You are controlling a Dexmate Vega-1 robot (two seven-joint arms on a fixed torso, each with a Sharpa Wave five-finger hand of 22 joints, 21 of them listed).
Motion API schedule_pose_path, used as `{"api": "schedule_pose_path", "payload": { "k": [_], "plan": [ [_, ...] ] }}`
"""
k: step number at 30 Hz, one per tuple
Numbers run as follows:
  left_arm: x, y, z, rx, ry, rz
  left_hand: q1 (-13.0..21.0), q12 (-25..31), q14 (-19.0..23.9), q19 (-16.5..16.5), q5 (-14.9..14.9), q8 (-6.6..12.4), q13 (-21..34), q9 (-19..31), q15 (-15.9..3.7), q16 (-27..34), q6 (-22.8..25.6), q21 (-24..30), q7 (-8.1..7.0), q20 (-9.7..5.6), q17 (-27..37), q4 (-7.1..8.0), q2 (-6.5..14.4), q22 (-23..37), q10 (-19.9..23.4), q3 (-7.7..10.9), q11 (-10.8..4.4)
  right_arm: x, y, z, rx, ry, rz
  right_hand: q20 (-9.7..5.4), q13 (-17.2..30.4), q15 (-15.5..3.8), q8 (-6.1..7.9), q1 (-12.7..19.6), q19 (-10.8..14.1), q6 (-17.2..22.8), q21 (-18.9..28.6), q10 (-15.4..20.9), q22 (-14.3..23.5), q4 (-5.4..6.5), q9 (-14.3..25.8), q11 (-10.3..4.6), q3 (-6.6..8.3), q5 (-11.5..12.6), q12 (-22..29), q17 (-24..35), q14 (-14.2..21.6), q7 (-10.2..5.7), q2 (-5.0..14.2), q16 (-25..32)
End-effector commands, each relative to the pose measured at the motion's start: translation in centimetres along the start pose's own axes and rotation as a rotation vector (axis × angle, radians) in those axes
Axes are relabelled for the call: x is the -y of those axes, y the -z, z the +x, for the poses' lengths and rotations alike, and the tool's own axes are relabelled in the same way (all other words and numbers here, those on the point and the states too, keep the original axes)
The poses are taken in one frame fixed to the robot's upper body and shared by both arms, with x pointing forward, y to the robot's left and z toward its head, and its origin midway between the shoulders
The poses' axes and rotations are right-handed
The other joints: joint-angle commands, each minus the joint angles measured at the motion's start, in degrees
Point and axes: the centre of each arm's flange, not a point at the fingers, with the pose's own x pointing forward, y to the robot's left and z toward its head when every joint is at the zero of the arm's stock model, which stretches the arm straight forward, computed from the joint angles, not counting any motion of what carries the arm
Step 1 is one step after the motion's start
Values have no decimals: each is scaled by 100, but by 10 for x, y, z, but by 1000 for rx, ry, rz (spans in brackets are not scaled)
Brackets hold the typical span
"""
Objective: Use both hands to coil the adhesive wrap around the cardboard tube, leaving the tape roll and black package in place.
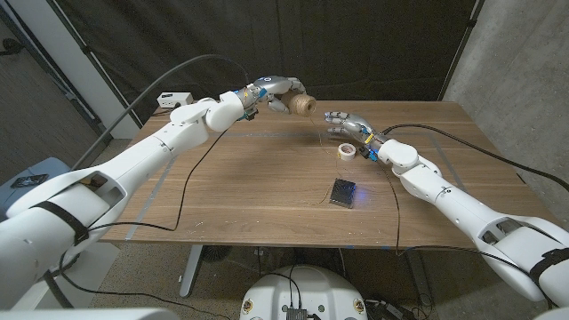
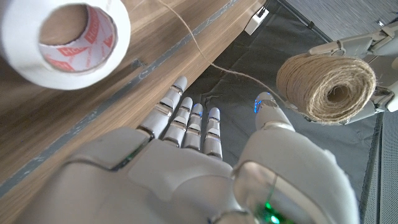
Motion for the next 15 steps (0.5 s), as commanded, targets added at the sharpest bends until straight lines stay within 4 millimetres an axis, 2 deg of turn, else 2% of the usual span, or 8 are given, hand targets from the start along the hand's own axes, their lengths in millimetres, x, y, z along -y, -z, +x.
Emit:
{"api": "schedule_pose_path", "payload": {
  "k": [1, 15],
  "plan": [
    [-2, -1, 1, 2, -5, -9, 188, 16, 74, -26, 39, 39, 9, 10, -13, 31, 25, 41, 19, -13, 323, 28, 375, 7, 53, 78, -4, -2, -3, 7, 26, -17, -7, -34, 28, -131, 33, 146, 129, 43, 25, 69, 15, -2, 12, -16, 2, -17, 33, 14, 91, -16, -14, 42],
    [-9, -1, 5, 6, -25, -5, 187, -3, 69, -36, 58, 48, 21, 12, -10, 32, 18, 65, 20, -3, 337, 30, 392, 1, 44, 87, 8, 0, -11, 19, 39, -30, -37, -42, 35, -118, 18, 295, 157, 61, 9, 81, 13, -9, 15, -6, 2, -16, 28, 19, 119, -25, -27, 36]
  ]
}}
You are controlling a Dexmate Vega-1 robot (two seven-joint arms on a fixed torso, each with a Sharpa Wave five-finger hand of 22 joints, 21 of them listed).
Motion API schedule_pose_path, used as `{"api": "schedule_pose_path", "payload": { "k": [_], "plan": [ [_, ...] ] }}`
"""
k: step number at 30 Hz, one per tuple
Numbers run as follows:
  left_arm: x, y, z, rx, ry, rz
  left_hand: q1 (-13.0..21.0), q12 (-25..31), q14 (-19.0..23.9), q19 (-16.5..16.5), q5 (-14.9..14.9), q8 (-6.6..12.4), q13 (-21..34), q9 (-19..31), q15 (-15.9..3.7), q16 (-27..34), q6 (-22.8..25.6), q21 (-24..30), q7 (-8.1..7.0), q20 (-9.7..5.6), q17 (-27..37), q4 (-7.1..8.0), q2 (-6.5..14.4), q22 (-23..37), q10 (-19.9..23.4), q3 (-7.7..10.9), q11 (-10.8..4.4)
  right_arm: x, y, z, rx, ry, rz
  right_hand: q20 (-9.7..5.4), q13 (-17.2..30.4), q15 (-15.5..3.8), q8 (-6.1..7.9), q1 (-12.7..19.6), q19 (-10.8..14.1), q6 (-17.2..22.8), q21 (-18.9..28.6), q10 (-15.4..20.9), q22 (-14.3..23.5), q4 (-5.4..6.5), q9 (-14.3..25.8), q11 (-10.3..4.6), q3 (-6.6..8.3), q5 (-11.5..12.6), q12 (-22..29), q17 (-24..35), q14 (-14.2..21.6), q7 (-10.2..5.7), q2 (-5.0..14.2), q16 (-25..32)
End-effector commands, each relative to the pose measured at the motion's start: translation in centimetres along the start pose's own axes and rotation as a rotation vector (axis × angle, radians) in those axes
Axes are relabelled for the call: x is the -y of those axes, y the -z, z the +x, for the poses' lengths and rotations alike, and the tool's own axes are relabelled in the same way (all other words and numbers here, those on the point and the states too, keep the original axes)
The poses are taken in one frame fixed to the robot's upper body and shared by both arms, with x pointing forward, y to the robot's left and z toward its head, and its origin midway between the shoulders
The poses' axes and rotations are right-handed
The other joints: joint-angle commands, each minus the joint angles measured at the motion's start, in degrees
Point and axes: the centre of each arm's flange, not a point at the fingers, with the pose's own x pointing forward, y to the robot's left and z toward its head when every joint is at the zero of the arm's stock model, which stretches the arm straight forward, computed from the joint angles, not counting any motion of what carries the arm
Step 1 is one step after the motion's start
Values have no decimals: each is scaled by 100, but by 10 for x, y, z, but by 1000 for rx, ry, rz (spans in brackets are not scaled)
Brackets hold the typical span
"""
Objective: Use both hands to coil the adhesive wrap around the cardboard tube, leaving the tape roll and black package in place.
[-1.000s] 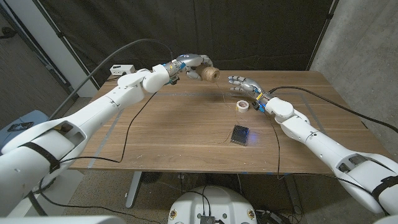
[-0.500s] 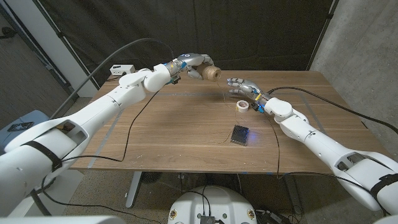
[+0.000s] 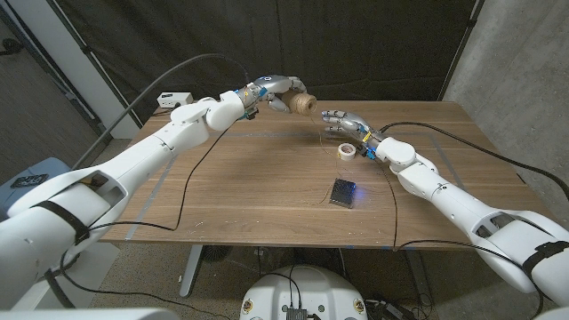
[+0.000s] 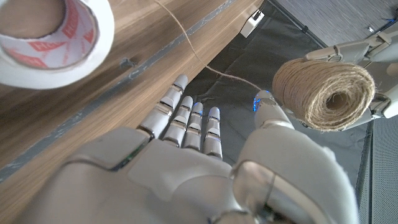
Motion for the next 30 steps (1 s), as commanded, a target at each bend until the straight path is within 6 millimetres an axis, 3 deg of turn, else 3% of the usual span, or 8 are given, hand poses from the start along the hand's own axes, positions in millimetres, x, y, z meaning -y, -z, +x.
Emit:
{"api": "schedule_pose_path", "payload": {
  "k": [1, 30],
  "plan": [
    [-7, 0, 3, 4, -19, 4, 184, 5, 67, -15, 50, 27, 31, 8, -10, 35, 37, 43, 30, 17, 336, 31, 394, 16, 44, 88, 4, 2, -6, 10, 11, -12, -22, -38, 7, -136, 15, 86, 18, 36, 5, 47, 13, -9, 15, 20, 1, -16, 27, 20, 44, -7, -9, 10],
    [-15, 0, 12, 26, -44, 23, 181, -22, 88, -29, 95, 46, 44, -3, -18, 14, 53, 98, 22, 10, 333, 23, 392, 1, 74, 105, 9, 3, -20, 20, 12, -50, -47, -23, 22, -108, -19, 206, -4, 27, -37, 46, 15, 33, 20, 26, -52, -28, 14, 44, 49, -38, -41, -2]
  ]
}}
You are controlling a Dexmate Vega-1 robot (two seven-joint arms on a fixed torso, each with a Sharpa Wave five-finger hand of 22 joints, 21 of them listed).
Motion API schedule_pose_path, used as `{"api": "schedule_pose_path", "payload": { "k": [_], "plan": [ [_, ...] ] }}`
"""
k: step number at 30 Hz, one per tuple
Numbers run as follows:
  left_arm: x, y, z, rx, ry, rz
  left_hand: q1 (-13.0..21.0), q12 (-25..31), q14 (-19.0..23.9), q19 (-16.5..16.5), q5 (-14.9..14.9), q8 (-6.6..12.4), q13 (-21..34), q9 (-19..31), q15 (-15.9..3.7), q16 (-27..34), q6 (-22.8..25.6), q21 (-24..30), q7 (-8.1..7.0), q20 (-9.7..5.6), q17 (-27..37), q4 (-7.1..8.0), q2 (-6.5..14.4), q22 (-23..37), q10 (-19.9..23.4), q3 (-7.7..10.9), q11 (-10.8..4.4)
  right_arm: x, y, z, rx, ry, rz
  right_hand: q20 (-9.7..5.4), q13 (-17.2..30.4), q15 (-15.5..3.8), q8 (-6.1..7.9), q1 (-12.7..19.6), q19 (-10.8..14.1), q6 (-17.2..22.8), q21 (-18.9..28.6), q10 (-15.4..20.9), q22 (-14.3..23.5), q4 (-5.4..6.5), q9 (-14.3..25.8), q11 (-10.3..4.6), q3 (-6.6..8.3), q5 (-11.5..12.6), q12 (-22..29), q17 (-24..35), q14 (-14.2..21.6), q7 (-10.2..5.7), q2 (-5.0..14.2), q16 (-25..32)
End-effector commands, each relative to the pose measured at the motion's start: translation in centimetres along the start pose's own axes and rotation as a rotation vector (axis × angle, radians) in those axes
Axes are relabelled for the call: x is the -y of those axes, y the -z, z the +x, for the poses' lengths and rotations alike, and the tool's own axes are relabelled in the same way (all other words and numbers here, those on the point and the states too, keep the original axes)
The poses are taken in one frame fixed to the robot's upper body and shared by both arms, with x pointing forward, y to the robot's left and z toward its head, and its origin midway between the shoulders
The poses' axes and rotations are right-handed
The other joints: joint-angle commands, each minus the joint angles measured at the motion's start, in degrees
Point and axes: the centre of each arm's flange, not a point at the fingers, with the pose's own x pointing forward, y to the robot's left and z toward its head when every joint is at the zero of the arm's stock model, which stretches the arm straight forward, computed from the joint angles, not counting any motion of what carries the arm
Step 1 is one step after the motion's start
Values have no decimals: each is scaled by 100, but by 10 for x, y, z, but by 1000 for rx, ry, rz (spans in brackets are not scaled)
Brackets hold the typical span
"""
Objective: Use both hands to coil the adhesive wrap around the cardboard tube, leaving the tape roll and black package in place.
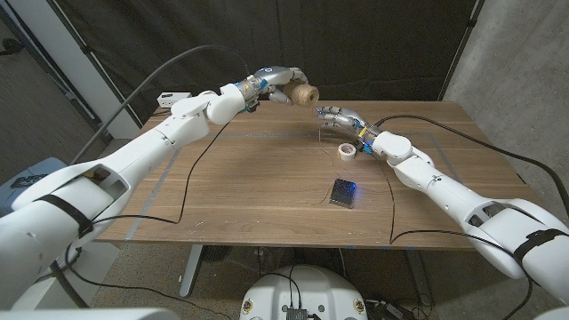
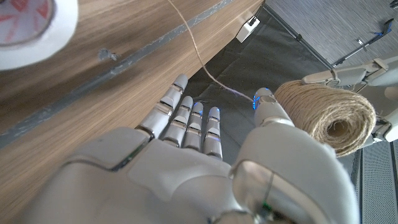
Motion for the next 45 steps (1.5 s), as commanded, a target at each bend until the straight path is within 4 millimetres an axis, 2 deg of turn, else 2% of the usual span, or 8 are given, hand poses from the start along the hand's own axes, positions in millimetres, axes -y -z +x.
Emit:
{"api": "schedule_pose_path", "payload": {
  "k": [1, 10, 17, 27, 29, 39, 45],
  "plan": [
    [1, -1, 3, 11, -1, -1, 180, 20, 88, -33, 64, 28, 20, 27, -16, 0, 23, 63, 3, 15, 331, 50, 394, 0, 41, 80, -6, 2, -7, 4, -6, -18, -13, -22, 24, -107, -20, 76, -4, 29, -5, 45, 15, 11, 21, 28, -31, -29, 16, 18, 47, -35, -1, -3],
    [4, 1, 4, 9, 0, -6, 172, 10, 93, -37, 77, 36, 21, 27, -17, 0, 29, 81, 5, 14, 337, 53, 393, -5, 48, 79, -3, 5, -6, -1, -17, -16, -8, -18, 31, -97, -27, 86, -17, 31, -17, 37, 17, 28, 22, 34, -55, -30, 11, 29, 27, -37, -8, -10],
    [4, 1, 6, 14, -5, -3, 170, 6, 94, -43, 84, 42, 25, 25, -17, -1, 42, 91, 5, 11, 340, 53, 394, -9, 56, 81, 9, -2, -14, -6, -24, -18, 0, 19, 38, -58, -40, 89, -40, 17, -32, 33, 18, 42, 23, 44, -84, -33, 7, 39, 9, -26, -21, -18],
    [4, -3, 5, 15, -10, -4, 169, -2, 91, -48, 95, 44, 30, 22, -14, -5, 36, 109, 3, 14, 345, 52, 395, -14, 63, 84, 2, -11, -20, -10, -27, -26, 0, 44, 54, -38, -104, 97, -93, -133, -59, -63, 20, 62, 27, 68, -129, -34, -32, 57, -36, -14, -36, -35],
    [4, -4, 5, 15, -12, -3, 172, -5, 87, -51, 96, 44, 33, 23, -8, -1, 33, 112, 9, 17, 351, 50, 395, -15, 57, 83, -2, -12, -20, -10, -28, -27, 0, 54, 63, -30, -160, 111, -126, -291, -74, -109, 21, 66, 29, 68, -151, -33, -51, 66, -58, -21, -42, -44],
    [4, -7, 5, 11, -19, -7, 165, -13, 93, -61, 109, 55, 35, 25, -14, -7, 45, 128, 5, 15, 351, 53, 397, -21, 68, 86, 3, -21, -18, -6, -28, -33, 8, 77, 90, 14, -222, 142, -206, -549, -101, -214, 22, 71, 36, 67, -196, -31, -83, 82, -127, 62, -58, -72],
    [3, -8, 5, 10, -19, -11, 166, -18, 91, -73, 115, 56, 40, 26, -8, -11, 38, 136, 6, 22, 353, 50, 393, -25, 68, 87, 6, -22, -16, -3, -27, -28, 5, 71, 106, 4, -217, 165, -209, -600, -99, -219, 22, 64, 39, 70, -217, -28, -72, 87, -128, 4, -79, -76]
  ]
}}
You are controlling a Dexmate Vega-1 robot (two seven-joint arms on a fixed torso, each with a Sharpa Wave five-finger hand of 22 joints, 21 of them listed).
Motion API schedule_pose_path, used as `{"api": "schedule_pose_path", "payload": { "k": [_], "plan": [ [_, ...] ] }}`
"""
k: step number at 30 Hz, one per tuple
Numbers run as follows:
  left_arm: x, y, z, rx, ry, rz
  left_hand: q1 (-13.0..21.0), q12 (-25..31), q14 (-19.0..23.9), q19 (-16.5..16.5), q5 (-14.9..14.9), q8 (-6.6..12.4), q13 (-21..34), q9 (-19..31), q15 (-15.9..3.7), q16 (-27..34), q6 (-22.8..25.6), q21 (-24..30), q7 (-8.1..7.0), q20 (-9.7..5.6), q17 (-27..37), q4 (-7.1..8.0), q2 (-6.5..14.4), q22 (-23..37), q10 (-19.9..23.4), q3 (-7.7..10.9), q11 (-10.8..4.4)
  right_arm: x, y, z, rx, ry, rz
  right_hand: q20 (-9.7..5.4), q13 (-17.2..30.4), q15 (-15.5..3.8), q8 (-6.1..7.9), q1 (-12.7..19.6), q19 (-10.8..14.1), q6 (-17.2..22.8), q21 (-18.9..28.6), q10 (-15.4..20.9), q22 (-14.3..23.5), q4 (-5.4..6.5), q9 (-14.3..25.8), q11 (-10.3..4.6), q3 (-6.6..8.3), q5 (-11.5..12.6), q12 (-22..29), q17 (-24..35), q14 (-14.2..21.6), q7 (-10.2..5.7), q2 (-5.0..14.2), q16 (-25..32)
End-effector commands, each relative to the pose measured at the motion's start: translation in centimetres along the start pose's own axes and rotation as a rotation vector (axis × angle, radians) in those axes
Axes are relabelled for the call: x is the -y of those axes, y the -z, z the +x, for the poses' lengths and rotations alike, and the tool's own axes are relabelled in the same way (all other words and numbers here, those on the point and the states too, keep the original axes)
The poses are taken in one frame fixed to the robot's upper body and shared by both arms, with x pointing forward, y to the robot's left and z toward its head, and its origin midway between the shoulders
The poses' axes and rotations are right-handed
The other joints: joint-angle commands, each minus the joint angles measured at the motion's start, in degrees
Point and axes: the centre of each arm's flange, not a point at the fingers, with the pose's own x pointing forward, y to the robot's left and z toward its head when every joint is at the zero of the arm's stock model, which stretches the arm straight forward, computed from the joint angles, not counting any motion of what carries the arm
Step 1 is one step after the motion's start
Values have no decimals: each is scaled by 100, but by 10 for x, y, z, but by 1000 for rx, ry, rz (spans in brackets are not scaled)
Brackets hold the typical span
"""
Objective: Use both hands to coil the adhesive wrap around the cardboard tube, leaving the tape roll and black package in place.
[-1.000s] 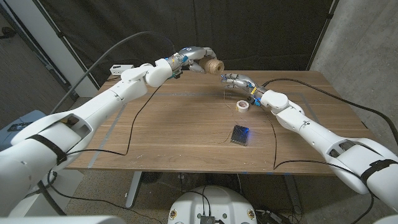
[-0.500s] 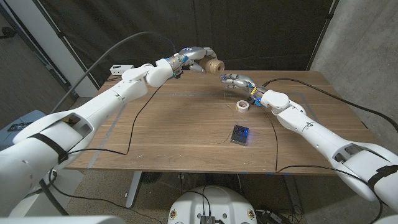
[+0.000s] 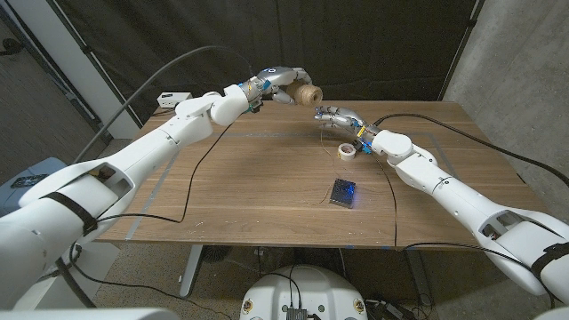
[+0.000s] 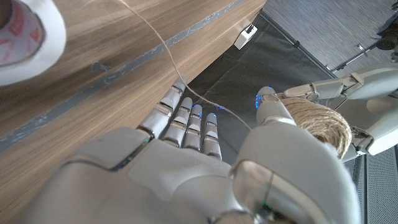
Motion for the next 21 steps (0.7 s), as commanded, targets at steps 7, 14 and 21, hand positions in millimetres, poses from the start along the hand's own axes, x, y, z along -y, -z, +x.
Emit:
{"api": "schedule_pose_path", "payload": {
  "k": [7, 14, 21],
  "plan": [
    [-2, -5, -1, -5, -9, -14, 159, 38, 85, -49, 36, 35, 17, 23, -16, 27, 41, 43, 34, -5, 347, 52, 398, -2, 58, 94, 2, -10, 3, 7, -3, -5, -1, 6, 37, -4, -2, 107, -43, -97, -24, -60, 22, -7, 12, 0, -35, -25, 24, 26, -36, -68, -16, -20],
    [-3, -10, -3, 0, -14, -13, 157, 28, 80, -57, 43, 41, 16, 22, -12, 28, 52, 54, 29, -3, 355, 51, 397, -6, 59, 93, -8, -13, 3, 6, -7, -3, -4, 6, 51, -5, 1, 120, -69, -139, -30, -95, 22, -2, 14, -1, -48, -23, 23, 32, -65, -80, -19, -34],
    [-2, -13, -3, 2, -22, -17, 146, 29, 98, -58, 53, 50, 22, 16, -12, 20, 76, 68, 25, -8, 347, 53, 390, -11, 77, 94, 0, -16, 4, 5, -16, 16, -4, -19, 92, -65, 65, 129, -33, -48, -8, 7, 23, 12, 23, -5, -95, -11, 104, 49, 44, -115, -38, 4]
  ]
}}
